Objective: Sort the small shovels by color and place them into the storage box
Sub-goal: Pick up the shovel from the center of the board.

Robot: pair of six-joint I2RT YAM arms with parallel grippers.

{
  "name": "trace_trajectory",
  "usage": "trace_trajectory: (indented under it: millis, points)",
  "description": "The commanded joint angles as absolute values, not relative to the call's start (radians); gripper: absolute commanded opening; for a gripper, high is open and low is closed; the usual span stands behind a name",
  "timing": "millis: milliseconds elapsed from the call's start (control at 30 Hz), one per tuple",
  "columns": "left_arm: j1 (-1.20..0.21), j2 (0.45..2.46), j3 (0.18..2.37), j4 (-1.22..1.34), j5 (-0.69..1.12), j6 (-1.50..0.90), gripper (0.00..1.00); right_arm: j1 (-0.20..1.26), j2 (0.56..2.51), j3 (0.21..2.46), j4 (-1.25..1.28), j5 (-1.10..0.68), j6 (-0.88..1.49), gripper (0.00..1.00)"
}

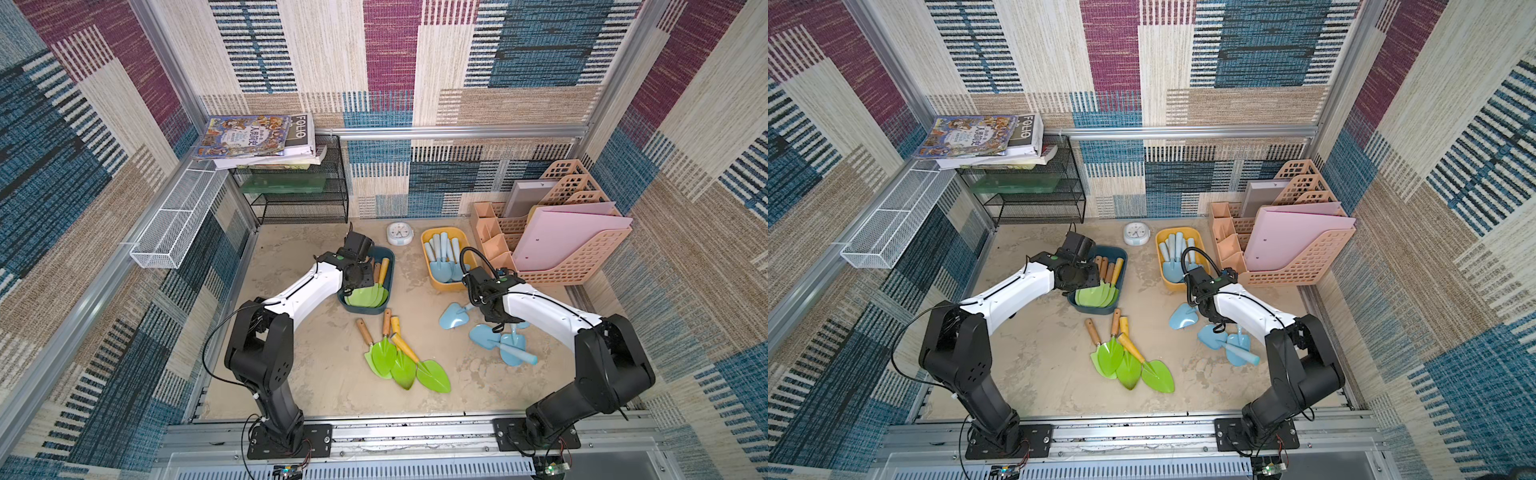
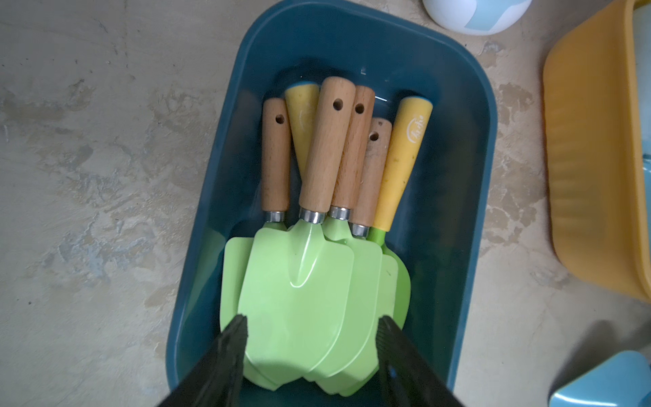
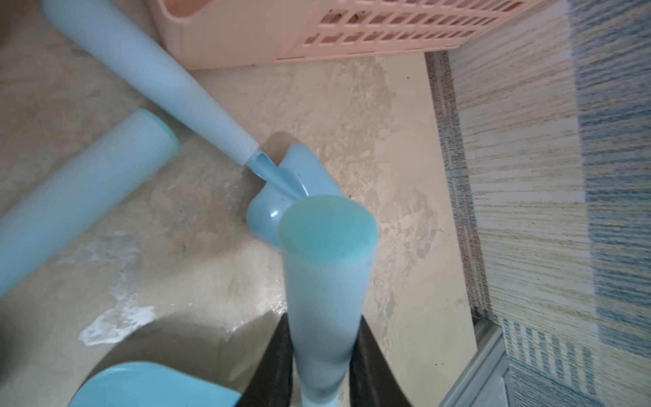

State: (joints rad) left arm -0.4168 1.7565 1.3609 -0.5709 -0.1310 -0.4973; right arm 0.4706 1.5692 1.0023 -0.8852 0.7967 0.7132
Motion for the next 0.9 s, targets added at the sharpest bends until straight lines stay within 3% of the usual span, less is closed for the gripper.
trace_trajectory:
  millis: [0,167,300,567,867]
  points:
    - [-0.417,1.747,1.357,-0.567,-0.124,-0.499,0.6,0.501,1.612,1.023,-0.989,0.944,0.812,0.2]
    - [-0.417,1.741,1.35,-0.564,-0.13,-0.498,0.6,0.557,1.706,1.099,-1.087,1.051,0.937,0.19]
    - [-0.416,1.74,1.347,-0.562,-0.136,-0.493,0.6,0.571,1.709,1.161,-1.013,1.045,0.861,0.19]
    - [-0.416,1.746,1.341,-0.551,-0.131,-0.493,0.6,0.526,1.636,1.344,-0.665,0.828,0.486,0.2]
    - [-0.417,1.75,1.329,-0.537,-0.14,-0.484,0.6,0.427,1.834,1.684,-0.574,0.557,0.36,0.21]
